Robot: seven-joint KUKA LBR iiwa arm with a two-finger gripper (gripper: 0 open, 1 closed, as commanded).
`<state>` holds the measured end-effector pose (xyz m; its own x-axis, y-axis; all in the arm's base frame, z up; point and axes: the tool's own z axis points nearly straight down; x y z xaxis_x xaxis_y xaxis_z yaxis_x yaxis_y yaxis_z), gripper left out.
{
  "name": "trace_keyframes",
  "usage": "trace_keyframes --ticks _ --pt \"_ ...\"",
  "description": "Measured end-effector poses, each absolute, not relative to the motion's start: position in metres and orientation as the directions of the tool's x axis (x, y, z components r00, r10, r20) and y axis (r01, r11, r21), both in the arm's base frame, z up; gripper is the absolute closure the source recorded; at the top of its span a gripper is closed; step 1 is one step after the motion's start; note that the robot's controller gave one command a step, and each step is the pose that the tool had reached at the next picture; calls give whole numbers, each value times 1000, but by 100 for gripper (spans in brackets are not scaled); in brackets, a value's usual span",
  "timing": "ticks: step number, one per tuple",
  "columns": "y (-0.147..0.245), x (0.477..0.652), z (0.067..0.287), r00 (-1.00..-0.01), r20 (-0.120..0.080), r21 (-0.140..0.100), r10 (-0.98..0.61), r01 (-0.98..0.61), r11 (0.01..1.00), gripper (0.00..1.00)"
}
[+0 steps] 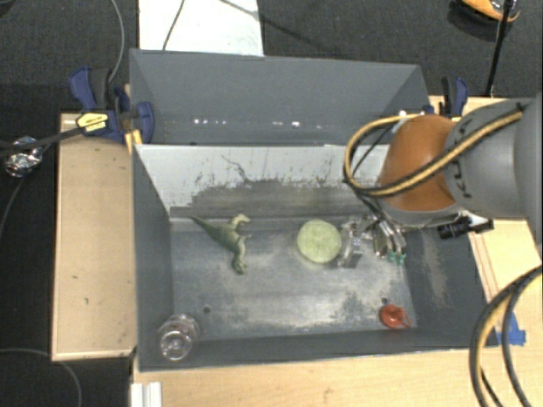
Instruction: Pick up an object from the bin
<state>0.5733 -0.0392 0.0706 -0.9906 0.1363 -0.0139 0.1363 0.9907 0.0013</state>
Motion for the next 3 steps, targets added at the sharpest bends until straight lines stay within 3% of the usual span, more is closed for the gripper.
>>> trace_keyframes --ticks 1,2,3 --pt "-24 563 155 -989 -17 2 145 145 989 0" --pt "-24 563 155 -989 -16 2 144 144 990 0" --pt "-16 572 121 -981 -27 5 191 190 982 0"
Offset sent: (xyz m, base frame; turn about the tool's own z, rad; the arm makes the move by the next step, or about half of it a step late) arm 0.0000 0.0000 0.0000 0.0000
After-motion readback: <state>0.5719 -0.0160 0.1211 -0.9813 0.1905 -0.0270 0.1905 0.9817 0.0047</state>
